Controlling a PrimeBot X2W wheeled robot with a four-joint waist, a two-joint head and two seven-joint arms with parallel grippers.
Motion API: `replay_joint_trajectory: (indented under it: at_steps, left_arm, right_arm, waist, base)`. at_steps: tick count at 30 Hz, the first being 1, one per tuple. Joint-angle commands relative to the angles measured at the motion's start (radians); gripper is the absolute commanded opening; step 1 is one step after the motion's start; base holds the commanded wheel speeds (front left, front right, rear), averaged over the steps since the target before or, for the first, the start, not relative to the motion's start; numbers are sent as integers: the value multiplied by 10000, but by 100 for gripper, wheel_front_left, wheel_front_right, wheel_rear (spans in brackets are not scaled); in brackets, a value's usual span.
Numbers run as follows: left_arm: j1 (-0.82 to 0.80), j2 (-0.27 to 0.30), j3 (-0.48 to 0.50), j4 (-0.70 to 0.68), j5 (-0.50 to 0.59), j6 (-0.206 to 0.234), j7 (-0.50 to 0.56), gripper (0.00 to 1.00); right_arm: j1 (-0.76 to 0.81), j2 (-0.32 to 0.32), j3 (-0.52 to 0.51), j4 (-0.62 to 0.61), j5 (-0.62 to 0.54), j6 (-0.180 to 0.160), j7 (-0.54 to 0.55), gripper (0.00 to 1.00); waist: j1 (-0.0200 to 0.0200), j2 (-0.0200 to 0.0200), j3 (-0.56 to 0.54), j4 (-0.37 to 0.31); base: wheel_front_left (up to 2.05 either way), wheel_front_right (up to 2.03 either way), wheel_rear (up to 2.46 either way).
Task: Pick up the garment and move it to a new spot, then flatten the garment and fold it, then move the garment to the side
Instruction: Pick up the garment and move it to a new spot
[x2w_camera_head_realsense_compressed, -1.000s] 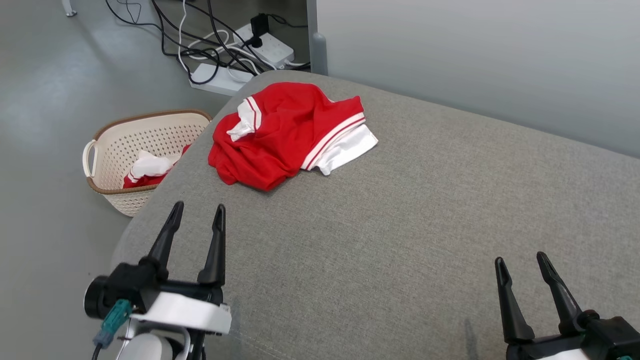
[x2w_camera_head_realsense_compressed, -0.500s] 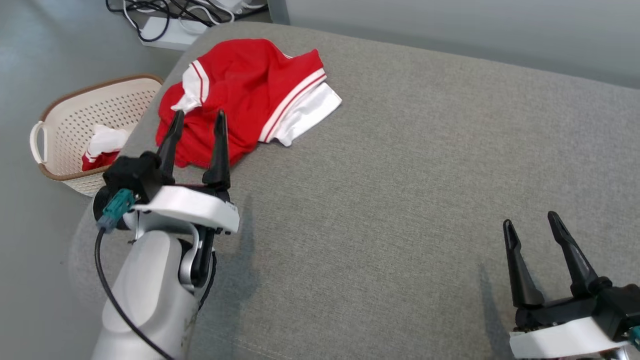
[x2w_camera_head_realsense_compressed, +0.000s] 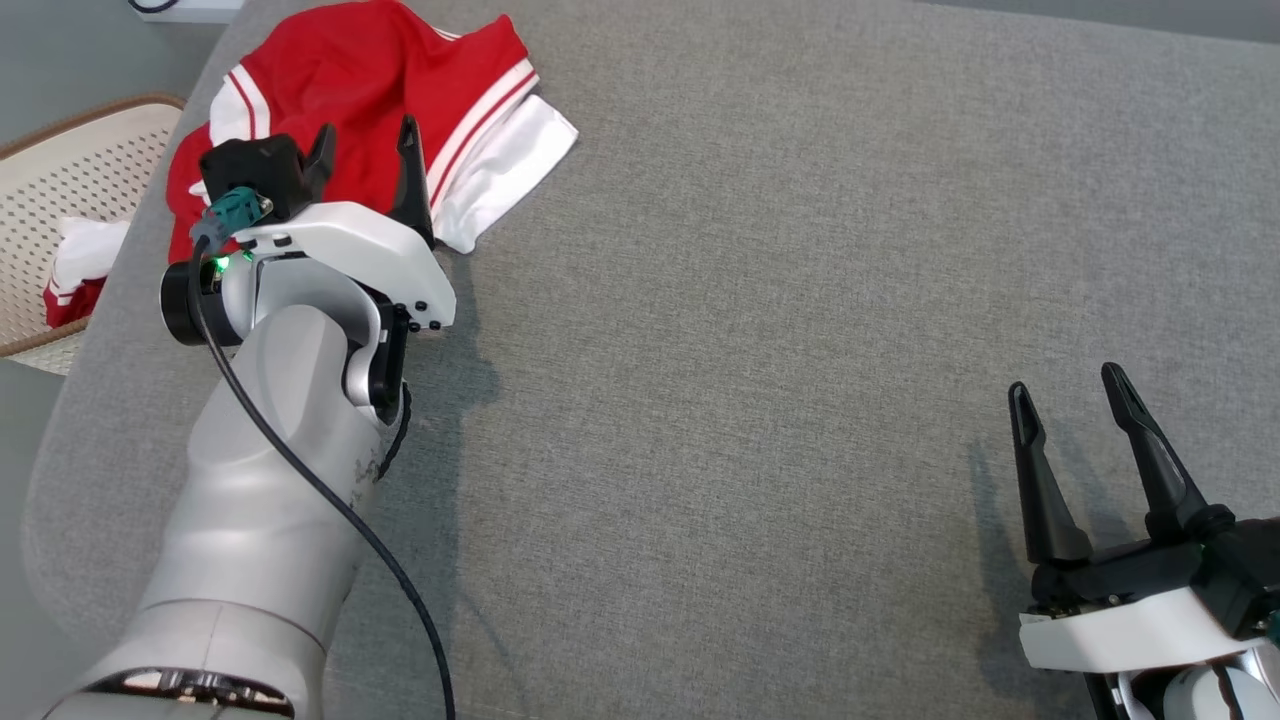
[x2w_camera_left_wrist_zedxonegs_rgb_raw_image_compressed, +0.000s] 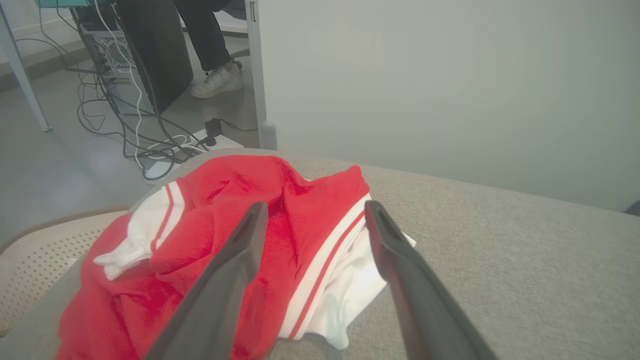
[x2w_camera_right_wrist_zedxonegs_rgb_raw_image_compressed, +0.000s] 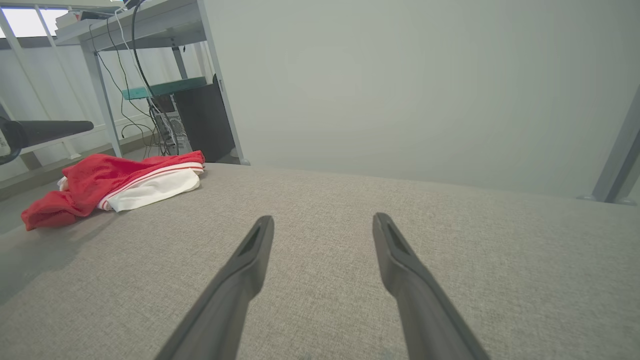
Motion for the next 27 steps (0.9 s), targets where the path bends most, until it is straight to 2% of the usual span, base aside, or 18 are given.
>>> replay_joint_trajectory:
  at_steps: [1, 9, 14, 18, 27]
  left_arm:
    - [-621, 356, 192, 448, -62, -59, 174, 100]
    - [-1901, 436, -12, 2575, -85, -222, 911, 100]
    - [-2177, 588, -301, 2949, 145, -165, 1210, 100]
    - [-2218, 734, -591, 3139, 378, 58, 1358, 100]
    - [-2119, 819, -773, 3248, 401, 250, 1504, 100]
  right_arm:
    - [-200, -116, 213, -319, 93, 14, -57, 100]
    - [-331, -243, 336, -329, 188, 14, -57, 100]
    - [-353, -315, 401, -359, 265, 14, -57, 100]
    - [-326, -397, 509, -372, 377, 14, -57, 100]
    - [-461, -505, 632, -495, 487, 14, -57, 100]
  waist:
    - [0, 0, 244, -201]
    - [0, 0, 596, -486]
    - [0, 0, 724, -613]
    - [0, 0, 857, -754]
    - [0, 0, 1318, -1027]
  base:
    - [0, 0, 0]
    - [0, 0, 0]
    - [0, 0, 0]
    - [0, 0, 0]
    - [0, 0, 0]
